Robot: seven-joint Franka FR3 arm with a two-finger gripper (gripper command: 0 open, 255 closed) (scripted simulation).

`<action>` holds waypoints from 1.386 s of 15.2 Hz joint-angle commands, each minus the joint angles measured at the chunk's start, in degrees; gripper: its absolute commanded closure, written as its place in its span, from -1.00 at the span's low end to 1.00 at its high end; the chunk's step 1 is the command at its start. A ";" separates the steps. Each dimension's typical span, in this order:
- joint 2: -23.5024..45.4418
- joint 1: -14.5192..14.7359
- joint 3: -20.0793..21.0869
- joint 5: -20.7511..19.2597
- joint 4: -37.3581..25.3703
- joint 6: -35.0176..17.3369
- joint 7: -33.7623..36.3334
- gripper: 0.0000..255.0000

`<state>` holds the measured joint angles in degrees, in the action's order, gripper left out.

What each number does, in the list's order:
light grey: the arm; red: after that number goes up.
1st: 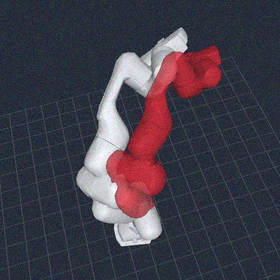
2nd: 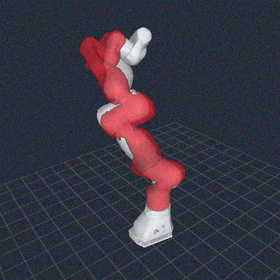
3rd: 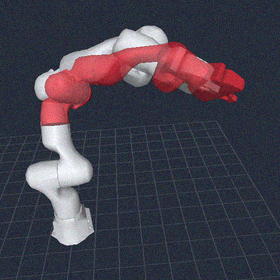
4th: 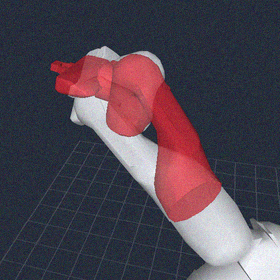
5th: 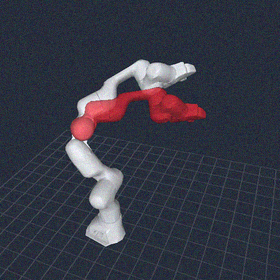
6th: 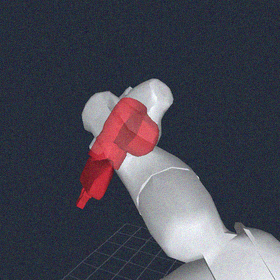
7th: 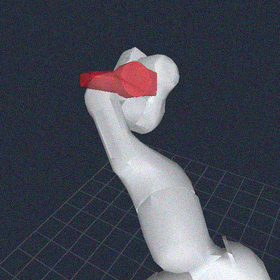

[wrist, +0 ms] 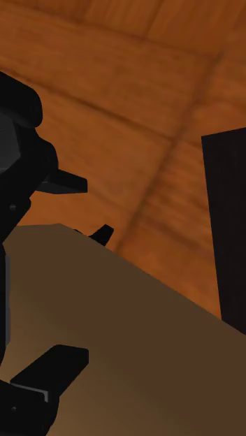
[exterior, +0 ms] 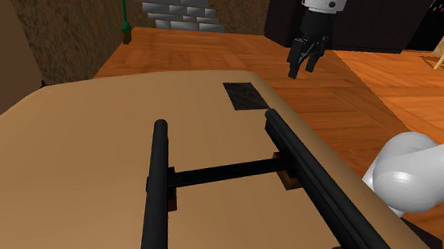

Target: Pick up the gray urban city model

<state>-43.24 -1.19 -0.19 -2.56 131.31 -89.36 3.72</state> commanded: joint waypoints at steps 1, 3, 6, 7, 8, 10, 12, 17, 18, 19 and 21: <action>0.00 0.00 0.00 0.00 0.00 0.00 0.00 -1.00; -1.40 0.07 3.12 1.69 0.08 0.41 4.99 -1.00; -2.64 0.04 7.95 4.23 -0.55 0.85 12.50 -1.00; -2.83 -0.02 9.59 5.05 -0.96 0.95 15.01 -1.00; -2.91 -0.11 11.25 5.85 -1.47 1.03 17.52 -1.00; -2.72 -0.38 14.60 7.33 -2.79 1.15 22.57 -1.00; -2.10 -0.86 18.02 8.65 -4.51 1.21 27.63 -1.00; 1.21 -3.12 26.94 10.85 -10.58 1.31 40.38 -1.00; 2.16 -3.79 28.81 11.07 -12.10 1.35 42.96 -1.00; 3.21 -4.51 30.72 11.17 -13.72 1.41 45.58 -1.00; 5.57 -6.32 34.76 11.13 -17.30 1.62 50.82 -1.00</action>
<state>-39.14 -6.49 32.45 8.62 116.00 -87.73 51.63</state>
